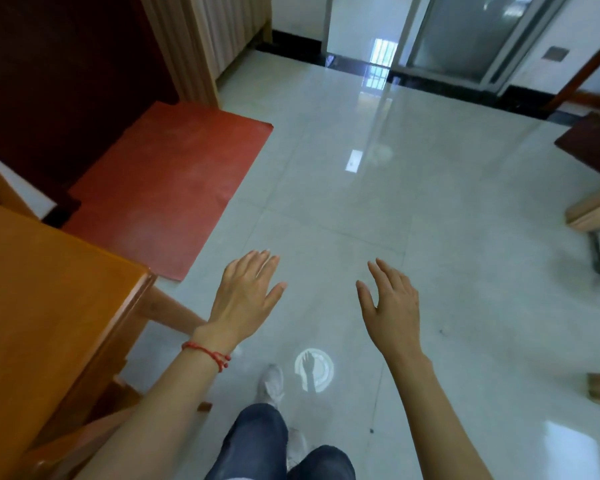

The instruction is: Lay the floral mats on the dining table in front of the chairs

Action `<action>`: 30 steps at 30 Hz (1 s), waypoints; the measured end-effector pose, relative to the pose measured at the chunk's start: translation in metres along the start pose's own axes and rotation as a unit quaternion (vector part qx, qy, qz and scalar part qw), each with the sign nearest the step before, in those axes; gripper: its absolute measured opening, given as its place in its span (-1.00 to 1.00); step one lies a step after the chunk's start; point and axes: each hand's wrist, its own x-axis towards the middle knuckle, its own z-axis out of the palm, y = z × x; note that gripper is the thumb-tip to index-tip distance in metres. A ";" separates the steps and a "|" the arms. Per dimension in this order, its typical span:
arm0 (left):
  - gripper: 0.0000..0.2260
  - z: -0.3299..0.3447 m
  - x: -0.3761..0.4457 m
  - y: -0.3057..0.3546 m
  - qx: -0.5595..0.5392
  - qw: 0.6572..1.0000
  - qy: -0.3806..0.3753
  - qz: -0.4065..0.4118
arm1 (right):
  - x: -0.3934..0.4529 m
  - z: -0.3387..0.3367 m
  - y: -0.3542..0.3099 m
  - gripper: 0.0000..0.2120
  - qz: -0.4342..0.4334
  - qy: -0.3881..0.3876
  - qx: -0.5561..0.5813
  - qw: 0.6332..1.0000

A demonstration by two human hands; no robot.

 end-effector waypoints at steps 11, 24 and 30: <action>-0.55 0.014 0.148 -0.030 0.005 0.999 0.000 0.033 | 0.134 0.037 0.004 -0.51 0.004 0.001 -0.014 1.000; -0.50 0.011 0.298 -0.094 -0.007 1.000 0.009 -0.004 | 0.301 0.085 -0.012 -0.57 -0.058 -0.014 -0.067 0.996; -0.42 0.011 0.356 -0.119 -0.009 0.998 0.013 -0.055 | 0.387 0.115 -0.020 -0.56 -0.125 -0.030 -0.087 0.988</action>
